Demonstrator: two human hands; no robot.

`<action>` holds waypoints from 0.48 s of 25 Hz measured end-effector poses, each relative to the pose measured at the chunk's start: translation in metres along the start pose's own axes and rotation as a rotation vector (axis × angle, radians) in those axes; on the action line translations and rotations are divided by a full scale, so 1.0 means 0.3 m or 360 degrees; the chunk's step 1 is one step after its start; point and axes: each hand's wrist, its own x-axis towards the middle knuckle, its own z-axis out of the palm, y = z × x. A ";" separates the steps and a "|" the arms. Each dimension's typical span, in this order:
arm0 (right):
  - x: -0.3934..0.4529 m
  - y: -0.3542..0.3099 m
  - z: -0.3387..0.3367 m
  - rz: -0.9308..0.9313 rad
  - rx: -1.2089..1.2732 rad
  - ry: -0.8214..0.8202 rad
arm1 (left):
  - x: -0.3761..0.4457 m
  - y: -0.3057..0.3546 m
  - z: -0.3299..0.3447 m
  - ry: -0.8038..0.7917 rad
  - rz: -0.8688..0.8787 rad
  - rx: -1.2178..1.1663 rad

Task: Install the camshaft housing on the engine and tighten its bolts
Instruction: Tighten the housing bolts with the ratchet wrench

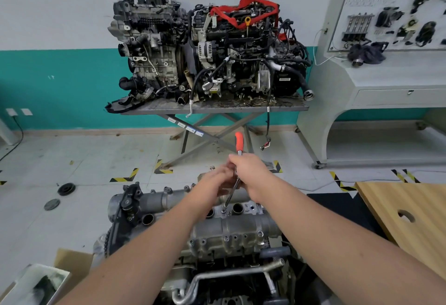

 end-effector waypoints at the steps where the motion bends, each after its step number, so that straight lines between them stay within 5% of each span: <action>1: -0.001 -0.002 0.017 0.0046 0.0065 0.0013 | -0.003 -0.030 -0.027 -0.0030 -0.0028 0.0160; 6: -0.005 -0.011 0.111 0.0042 0.0175 0.0096 | 0.013 -0.131 -0.098 -0.0189 -0.0109 0.1069; 12: -0.014 -0.098 0.117 0.0035 0.0549 0.0275 | 0.014 -0.083 -0.091 -0.0101 -0.0017 0.0959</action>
